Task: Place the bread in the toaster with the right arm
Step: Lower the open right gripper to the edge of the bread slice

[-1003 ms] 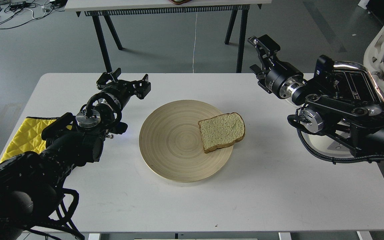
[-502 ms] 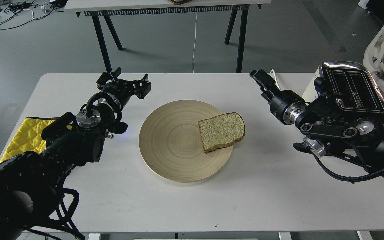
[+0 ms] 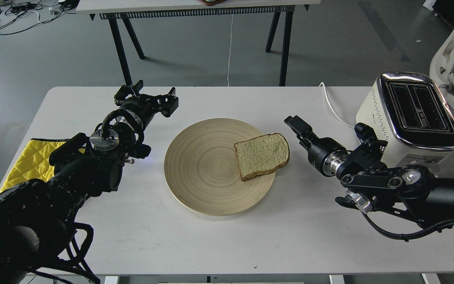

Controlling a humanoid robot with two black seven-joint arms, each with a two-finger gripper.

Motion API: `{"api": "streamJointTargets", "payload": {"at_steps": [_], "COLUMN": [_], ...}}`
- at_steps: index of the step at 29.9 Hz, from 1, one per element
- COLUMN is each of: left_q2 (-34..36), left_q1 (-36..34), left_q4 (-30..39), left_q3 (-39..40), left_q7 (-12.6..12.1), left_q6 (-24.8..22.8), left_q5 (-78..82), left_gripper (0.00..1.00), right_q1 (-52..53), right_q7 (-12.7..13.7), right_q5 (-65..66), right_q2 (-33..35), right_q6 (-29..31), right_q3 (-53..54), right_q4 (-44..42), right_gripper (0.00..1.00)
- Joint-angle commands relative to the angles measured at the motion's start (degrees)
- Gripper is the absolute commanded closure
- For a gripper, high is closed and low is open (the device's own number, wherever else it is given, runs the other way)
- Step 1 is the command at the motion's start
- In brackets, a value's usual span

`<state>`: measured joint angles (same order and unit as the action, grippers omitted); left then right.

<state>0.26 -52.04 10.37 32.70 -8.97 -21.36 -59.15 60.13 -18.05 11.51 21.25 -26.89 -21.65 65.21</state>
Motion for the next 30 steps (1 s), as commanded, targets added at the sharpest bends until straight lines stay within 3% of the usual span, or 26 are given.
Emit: {"api": "streamJointTargets", "payload": {"at_steps": [1,14,30], "left_q2": [0.0,0.0,0.0], "left_q1": [0.0,0.0,0.0], "left_q4": [0.0,0.0,0.0], "left_q3": [0.0,0.0,0.0], "left_q7": [0.0,0.0,0.0], "left_q6": [0.0,0.0,0.0], "left_q5": [0.0,0.0,0.0], "left_gripper": [0.00,0.00,0.00], "right_q1": [-0.7,-1.0,-0.5], "right_q7": [0.1,0.2,0.4], "right_q5": [0.0,0.2,0.1], "right_q2": [-1.0,-1.8,-2.8], "right_q6": [-0.1,-0.1,-0.9], "right_q3": [-0.4,-4.0,-3.1], "right_q4": [-0.1,-0.3,-0.6], "right_gripper": [0.03,0.25,0.29]}}
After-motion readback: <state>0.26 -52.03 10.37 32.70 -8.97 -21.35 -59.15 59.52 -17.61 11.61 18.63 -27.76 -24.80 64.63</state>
